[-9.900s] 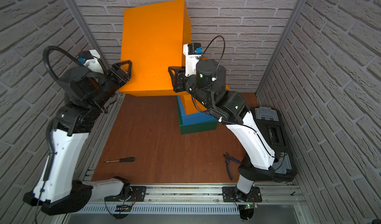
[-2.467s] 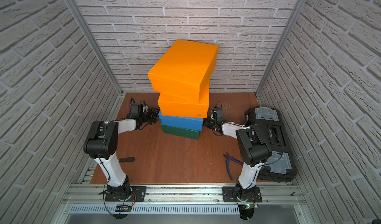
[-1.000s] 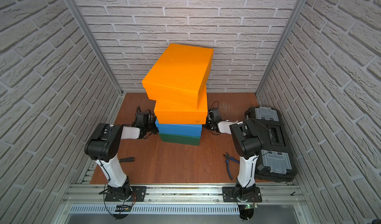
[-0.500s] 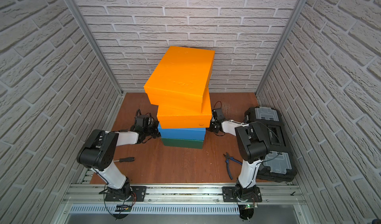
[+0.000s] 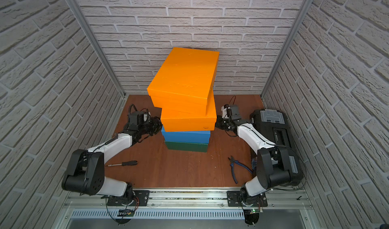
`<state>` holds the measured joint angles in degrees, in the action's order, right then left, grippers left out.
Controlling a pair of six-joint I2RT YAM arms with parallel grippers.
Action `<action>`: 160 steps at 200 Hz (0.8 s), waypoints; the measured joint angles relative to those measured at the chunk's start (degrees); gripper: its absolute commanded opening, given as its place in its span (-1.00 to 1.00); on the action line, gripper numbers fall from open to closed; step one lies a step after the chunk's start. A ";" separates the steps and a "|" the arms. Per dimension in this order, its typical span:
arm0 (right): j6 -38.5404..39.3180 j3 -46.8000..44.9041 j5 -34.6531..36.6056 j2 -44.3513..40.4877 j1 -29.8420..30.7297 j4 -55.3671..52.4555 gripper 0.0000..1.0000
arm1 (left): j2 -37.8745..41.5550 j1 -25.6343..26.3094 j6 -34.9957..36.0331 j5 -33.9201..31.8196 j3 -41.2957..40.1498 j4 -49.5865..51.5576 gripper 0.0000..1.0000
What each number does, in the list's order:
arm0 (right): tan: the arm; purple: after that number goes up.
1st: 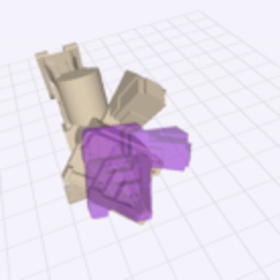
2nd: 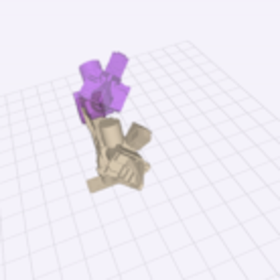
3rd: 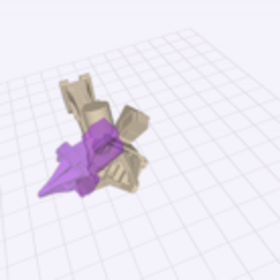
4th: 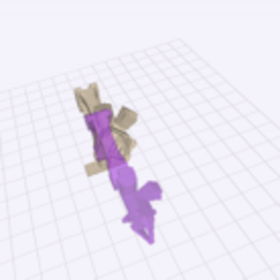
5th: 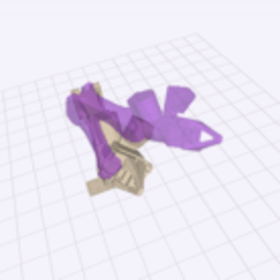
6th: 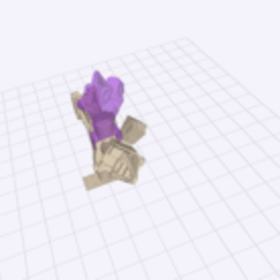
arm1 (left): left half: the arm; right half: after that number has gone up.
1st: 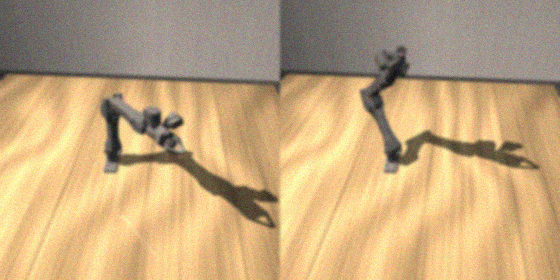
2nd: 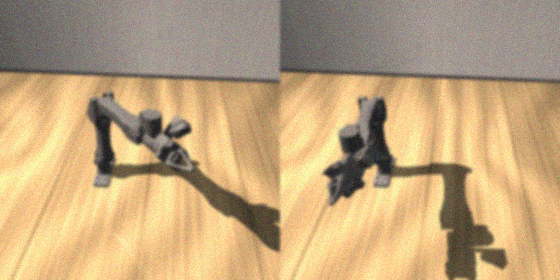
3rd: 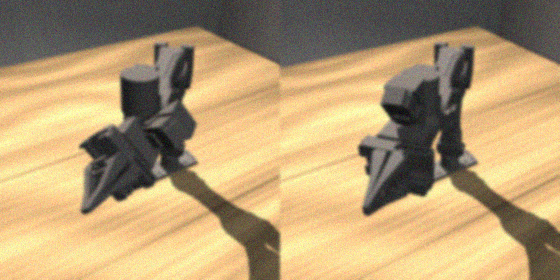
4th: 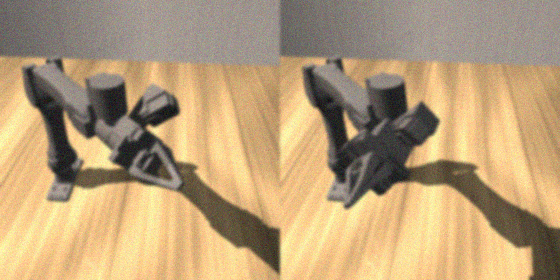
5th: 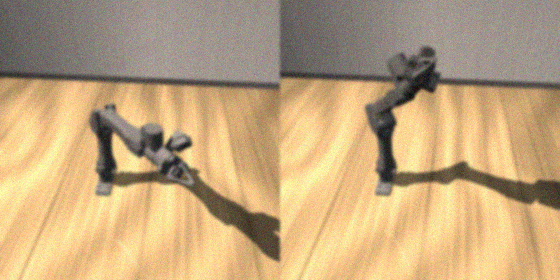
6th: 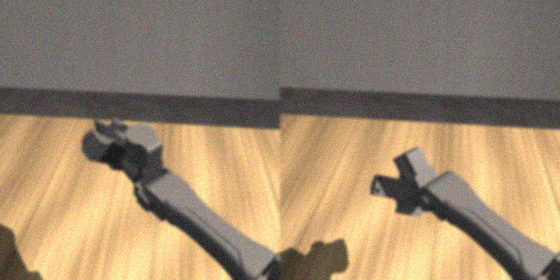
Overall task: Stack the shoeboxes
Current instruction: Adjust the shoeboxes at the center of the board.
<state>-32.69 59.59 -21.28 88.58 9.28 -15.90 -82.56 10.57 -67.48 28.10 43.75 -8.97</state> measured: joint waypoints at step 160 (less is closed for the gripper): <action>-3.89 12.74 -2.58 17.64 3.74 2.36 -0.94 | -3.76 -0.20 -0.96 -2.12 0.00 -0.85 0.08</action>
<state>-36.58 72.34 -23.86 106.21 13.02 -13.54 -86.32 10.37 -68.45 25.98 43.75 -9.82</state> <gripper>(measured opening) 0.049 0.538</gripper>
